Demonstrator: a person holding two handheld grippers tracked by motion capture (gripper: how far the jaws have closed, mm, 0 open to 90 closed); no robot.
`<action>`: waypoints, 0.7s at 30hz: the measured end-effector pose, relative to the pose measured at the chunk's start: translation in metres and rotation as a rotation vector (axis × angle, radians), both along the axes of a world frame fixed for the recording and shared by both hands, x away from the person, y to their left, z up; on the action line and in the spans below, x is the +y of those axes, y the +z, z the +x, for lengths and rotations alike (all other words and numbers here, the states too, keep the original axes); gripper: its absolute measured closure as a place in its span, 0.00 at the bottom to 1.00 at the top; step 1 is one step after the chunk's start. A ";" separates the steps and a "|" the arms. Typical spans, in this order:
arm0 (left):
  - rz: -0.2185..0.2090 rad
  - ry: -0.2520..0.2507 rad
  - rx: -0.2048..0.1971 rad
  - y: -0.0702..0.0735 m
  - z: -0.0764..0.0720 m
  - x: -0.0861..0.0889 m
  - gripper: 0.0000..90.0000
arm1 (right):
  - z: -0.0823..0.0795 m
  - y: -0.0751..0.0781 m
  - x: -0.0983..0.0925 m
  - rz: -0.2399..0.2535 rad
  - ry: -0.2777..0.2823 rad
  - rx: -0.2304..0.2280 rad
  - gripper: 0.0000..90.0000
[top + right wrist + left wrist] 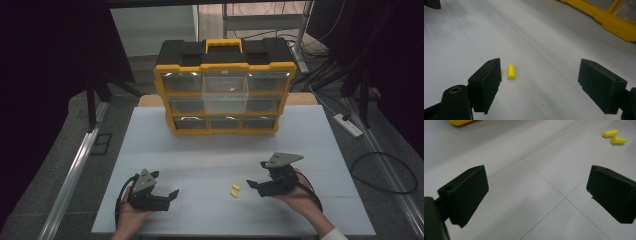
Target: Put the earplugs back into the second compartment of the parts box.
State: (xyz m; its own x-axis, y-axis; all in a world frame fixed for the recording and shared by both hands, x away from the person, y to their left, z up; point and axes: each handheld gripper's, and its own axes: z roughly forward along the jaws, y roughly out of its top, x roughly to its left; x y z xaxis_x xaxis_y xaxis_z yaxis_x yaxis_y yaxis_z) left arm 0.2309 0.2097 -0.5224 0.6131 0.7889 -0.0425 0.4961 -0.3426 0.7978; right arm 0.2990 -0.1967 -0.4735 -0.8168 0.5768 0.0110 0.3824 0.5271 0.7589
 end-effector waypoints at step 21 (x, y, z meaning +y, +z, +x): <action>0.008 -0.007 0.007 -0.001 0.001 0.000 0.05 | 0.018 -0.011 0.052 -0.147 0.066 0.071 0.23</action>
State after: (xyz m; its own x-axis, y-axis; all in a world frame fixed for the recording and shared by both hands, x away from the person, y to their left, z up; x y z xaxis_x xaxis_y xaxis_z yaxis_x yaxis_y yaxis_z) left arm 0.2314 0.2094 -0.5235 0.6182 0.7849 -0.0408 0.4995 -0.3523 0.7914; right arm 0.3170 -0.1443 -0.4849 -0.8532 0.5215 -0.0106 0.3931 0.6562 0.6442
